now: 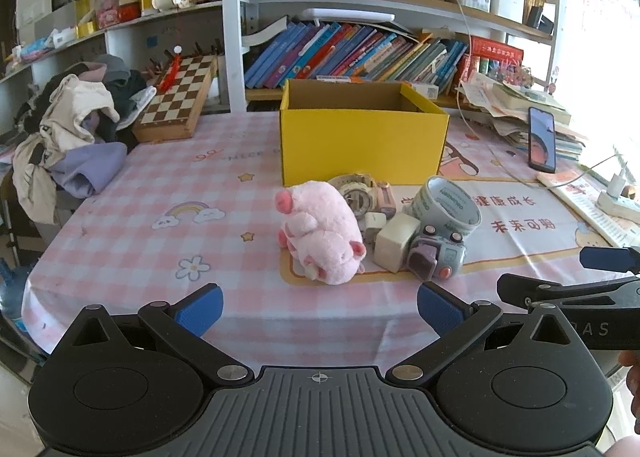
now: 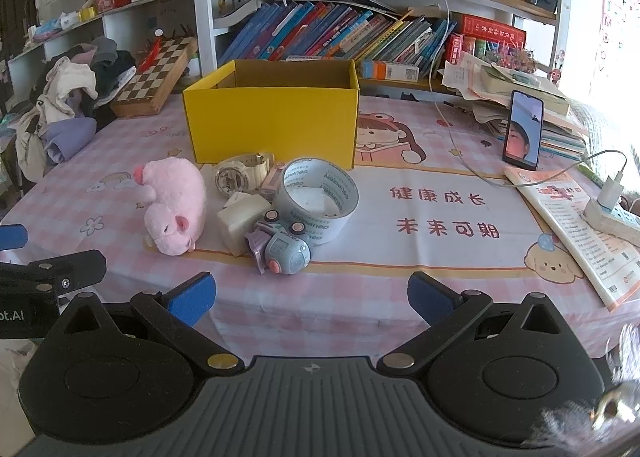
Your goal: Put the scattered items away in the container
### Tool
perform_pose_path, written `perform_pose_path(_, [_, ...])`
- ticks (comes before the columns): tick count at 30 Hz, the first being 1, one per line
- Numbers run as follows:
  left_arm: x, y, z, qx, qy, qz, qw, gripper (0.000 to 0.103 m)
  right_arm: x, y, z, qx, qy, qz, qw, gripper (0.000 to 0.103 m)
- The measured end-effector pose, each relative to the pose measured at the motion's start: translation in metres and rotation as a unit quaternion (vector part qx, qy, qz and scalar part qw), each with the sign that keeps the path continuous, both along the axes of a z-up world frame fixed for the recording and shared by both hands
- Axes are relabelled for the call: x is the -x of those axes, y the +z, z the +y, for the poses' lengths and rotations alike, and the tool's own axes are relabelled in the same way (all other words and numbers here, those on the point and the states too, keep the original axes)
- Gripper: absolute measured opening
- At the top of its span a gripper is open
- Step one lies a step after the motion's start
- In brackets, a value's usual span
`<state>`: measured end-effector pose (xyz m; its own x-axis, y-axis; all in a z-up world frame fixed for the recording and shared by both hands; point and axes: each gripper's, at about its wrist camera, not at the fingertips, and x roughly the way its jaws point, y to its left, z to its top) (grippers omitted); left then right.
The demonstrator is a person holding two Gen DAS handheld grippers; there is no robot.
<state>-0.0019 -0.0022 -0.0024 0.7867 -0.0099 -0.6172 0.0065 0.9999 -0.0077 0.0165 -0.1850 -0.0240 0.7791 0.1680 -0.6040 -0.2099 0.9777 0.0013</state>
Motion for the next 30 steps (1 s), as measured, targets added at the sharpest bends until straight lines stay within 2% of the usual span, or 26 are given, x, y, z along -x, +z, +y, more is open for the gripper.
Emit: perform_pose_path(30, [-0.0062,-0.0026,0.003,0.006,-0.005,0.001,1.0,0.103,-0.0119,0.0115,0.0102,-0.007,0.004,-0.002,1.0,0.103])
